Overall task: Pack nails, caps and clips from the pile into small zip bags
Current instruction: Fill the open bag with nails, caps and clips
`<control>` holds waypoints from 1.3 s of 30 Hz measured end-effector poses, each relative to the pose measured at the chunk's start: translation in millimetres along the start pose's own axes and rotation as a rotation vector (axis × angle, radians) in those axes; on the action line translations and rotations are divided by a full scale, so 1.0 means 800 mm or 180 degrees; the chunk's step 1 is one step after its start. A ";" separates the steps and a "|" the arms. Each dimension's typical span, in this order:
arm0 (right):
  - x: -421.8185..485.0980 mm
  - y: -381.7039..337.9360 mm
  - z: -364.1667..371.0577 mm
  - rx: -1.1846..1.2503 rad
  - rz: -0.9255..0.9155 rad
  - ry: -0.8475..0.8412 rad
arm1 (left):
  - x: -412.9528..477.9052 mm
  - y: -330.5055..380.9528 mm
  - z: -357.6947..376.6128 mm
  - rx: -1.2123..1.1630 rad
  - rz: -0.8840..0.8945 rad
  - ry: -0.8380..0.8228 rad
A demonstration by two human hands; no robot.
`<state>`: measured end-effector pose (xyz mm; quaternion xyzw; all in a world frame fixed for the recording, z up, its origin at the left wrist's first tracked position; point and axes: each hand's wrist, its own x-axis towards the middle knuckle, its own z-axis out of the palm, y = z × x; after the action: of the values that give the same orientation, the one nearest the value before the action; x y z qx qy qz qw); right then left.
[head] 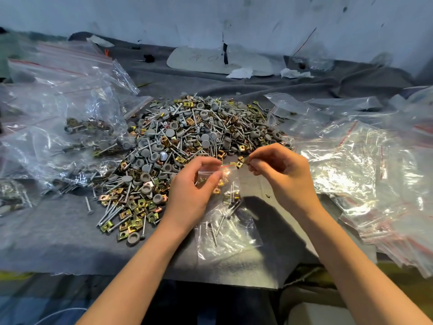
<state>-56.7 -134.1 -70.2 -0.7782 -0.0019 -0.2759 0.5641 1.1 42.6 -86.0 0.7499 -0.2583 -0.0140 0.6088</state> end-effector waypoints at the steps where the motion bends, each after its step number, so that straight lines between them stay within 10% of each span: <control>1: 0.001 -0.002 -0.002 0.0023 0.0037 -0.0018 | 0.001 0.002 -0.002 0.0061 0.0028 -0.0034; 32: -0.004 -0.107 0.007 0.0553 0.0013 0.0587 | -0.002 0.089 -0.034 0.0695 0.0769 -0.0055; 39: 0.035 -0.105 0.002 -0.0930 -0.0040 0.0166 | 0.035 0.094 -0.049 0.0383 0.0389 -0.0471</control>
<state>-58.3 -110.9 15.0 -0.8446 0.0481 -0.2969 0.4430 10.3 57.2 1.0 0.7650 -0.3482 -0.0166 0.5416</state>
